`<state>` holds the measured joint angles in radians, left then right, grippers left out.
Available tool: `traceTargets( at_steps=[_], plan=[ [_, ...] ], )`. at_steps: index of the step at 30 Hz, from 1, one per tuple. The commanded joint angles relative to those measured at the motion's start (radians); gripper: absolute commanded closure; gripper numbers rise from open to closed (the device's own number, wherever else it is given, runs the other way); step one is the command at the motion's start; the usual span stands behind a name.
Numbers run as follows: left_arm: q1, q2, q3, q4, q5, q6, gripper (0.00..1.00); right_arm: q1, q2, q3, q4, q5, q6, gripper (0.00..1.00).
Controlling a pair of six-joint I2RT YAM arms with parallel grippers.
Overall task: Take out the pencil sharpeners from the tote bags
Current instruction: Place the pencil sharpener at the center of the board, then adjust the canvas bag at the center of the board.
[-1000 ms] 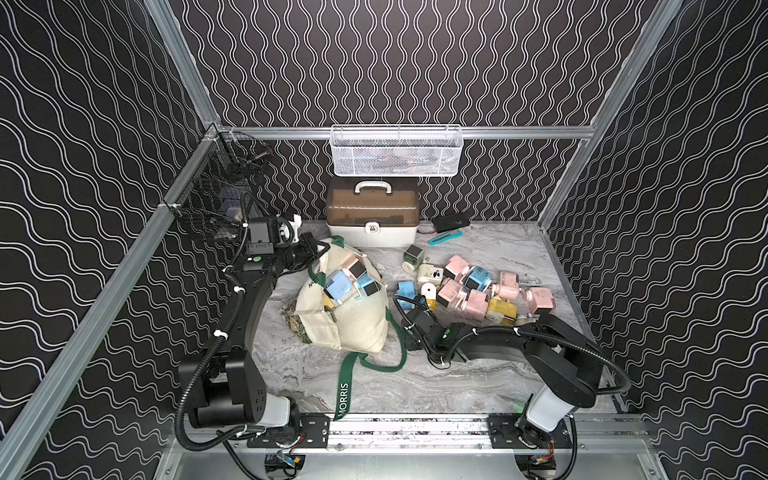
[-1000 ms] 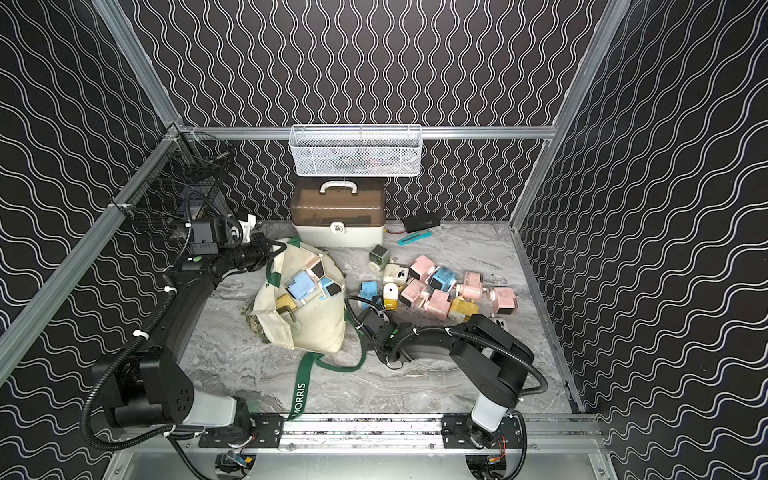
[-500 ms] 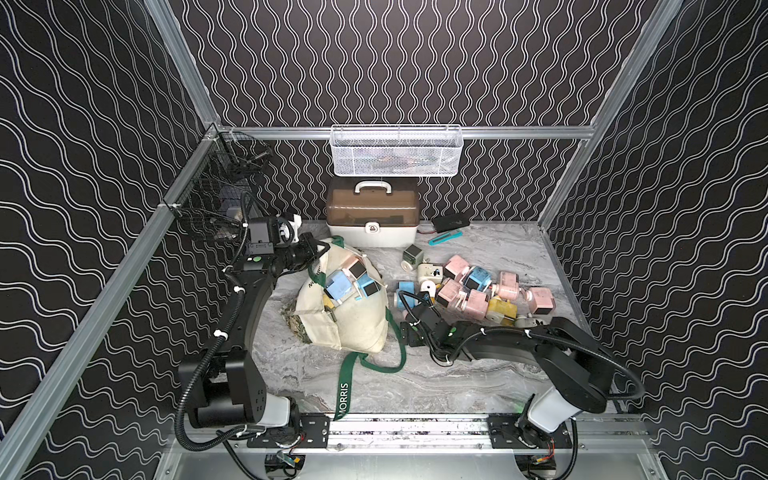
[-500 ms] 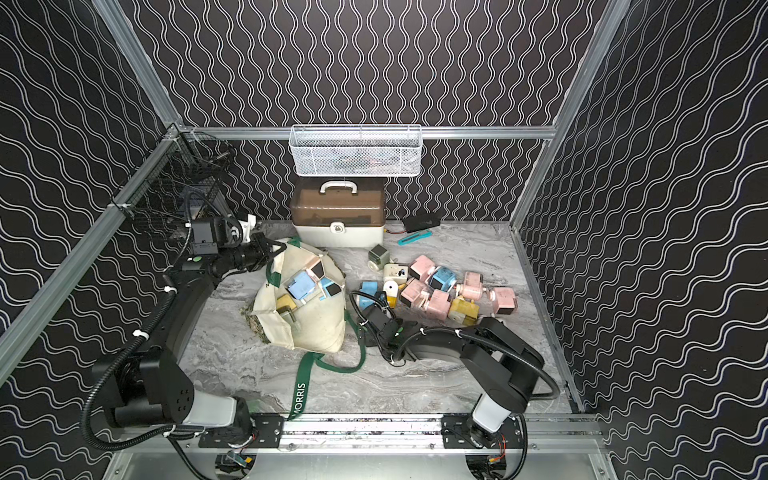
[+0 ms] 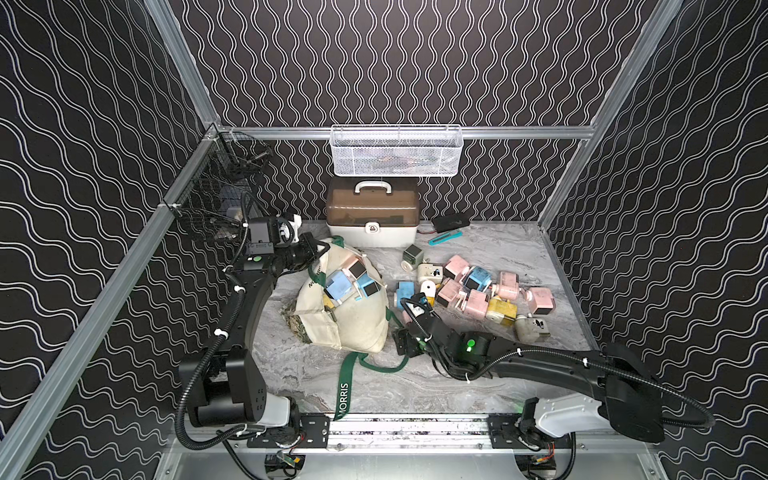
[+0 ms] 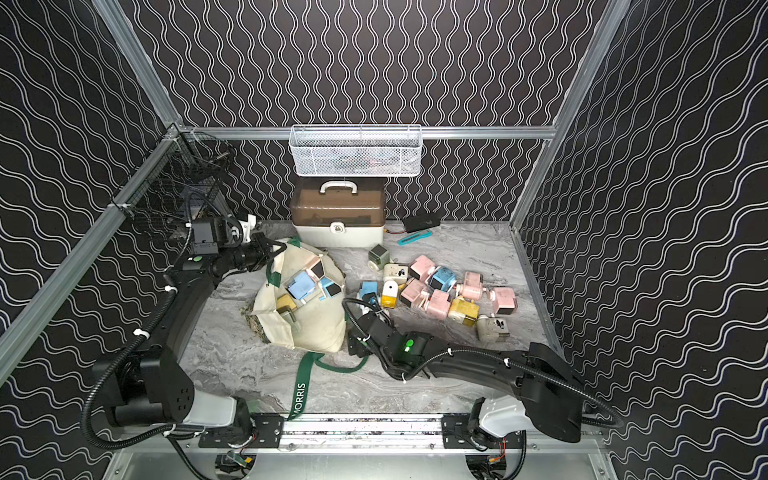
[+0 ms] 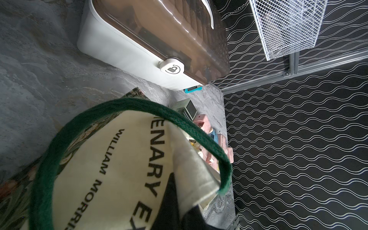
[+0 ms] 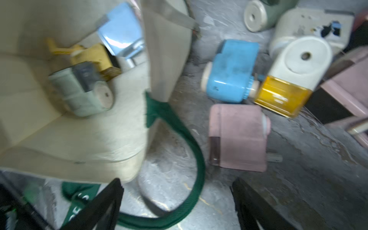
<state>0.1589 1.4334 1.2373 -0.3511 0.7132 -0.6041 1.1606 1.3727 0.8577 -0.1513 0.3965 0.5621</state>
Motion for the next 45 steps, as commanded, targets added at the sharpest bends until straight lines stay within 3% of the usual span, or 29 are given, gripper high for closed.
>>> traceTargets(
  at_steps=[1,6,21,26,31,35,39,45],
  plan=[
    [0.004,0.001,0.002,0.073,0.031,-0.003,1.00,0.058,0.007,0.055,-0.009,0.026,-0.086,0.15],
    [0.005,-0.004,-0.001,0.076,0.033,-0.005,1.00,0.078,0.094,0.144,0.046,-0.072,-0.150,0.20],
    [0.004,0.001,-0.002,0.087,0.042,-0.009,1.00,0.054,0.512,0.440,0.124,-0.160,-0.235,0.37],
    [0.004,0.008,0.009,0.081,0.042,-0.005,1.00,0.054,0.598,0.533,0.142,-0.324,-0.303,0.38],
    [0.005,0.010,0.013,0.069,0.048,0.014,1.00,0.047,0.704,0.630,0.164,-0.483,-0.365,0.32],
    [0.003,0.021,0.026,0.026,0.045,0.044,1.00,0.043,0.786,0.744,0.097,-0.489,-0.427,0.26],
    [-0.002,0.020,0.019,0.035,0.065,0.033,1.00,0.007,0.756,0.670,0.183,-0.469,-0.430,0.19],
    [-0.005,0.002,0.028,0.008,0.043,0.042,1.00,-0.091,0.700,0.540,0.321,-0.418,-0.307,0.11]
  ],
)
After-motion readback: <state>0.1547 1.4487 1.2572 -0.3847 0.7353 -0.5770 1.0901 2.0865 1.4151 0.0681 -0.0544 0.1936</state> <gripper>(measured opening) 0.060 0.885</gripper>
